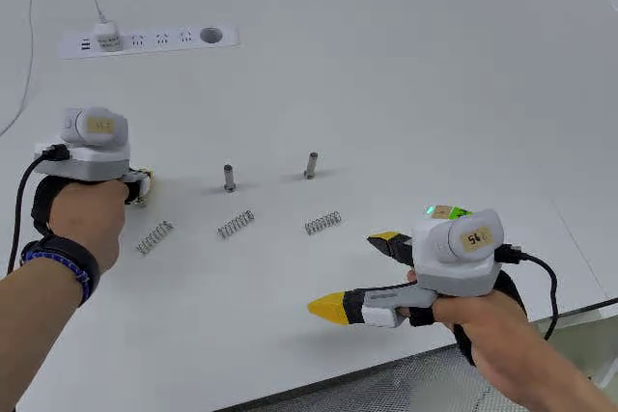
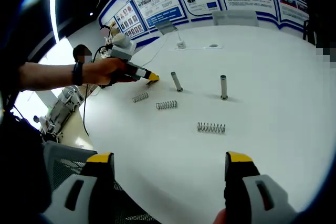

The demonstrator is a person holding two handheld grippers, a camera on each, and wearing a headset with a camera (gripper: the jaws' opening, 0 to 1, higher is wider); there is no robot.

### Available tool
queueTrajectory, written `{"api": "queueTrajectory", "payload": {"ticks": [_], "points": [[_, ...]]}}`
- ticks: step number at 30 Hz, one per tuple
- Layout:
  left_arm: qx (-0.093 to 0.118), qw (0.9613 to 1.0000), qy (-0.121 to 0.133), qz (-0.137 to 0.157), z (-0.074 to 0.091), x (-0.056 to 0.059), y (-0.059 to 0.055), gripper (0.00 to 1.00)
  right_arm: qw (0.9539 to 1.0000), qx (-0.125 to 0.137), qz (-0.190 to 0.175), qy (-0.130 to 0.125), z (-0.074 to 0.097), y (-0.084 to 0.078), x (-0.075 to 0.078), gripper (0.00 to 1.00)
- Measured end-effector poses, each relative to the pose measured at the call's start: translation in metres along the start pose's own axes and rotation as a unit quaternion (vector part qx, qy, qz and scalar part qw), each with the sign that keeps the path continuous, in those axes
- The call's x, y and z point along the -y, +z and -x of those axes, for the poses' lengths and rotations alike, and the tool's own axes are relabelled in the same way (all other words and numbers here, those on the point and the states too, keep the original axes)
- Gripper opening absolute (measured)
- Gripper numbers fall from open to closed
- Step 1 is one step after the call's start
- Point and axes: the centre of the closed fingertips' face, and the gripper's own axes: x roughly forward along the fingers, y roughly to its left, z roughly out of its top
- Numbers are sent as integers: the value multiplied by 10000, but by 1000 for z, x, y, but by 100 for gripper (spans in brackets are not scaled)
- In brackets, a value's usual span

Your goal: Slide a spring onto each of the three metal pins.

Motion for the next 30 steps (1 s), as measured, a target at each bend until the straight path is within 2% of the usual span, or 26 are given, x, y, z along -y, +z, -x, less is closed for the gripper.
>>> {"api": "queueTrajectory", "payload": {"ticks": [2,5,6,13,23,30], "points": [[-7,9999,82,-94,0,0,1,11,10000,30,10,-4,0,3,1,88],[-17,9999,108,-65,0,-2,2,10,9999,93,10,-43,0,8,4,88],[-20,9999,105,48,0,-1,1,10,9999,108,16,-49,0,10,5,88],[-27,10000,-4,50,3,-1,0,7,9999,130,45,-29,1,12,5,88],[235,9994,-28,243,18,-5,12,7,9999,78,105,-16,4,8,5,88],[399,9982,26,455,28,-11,12,7,9999,77,120,-1,5,7,6,88]]}}
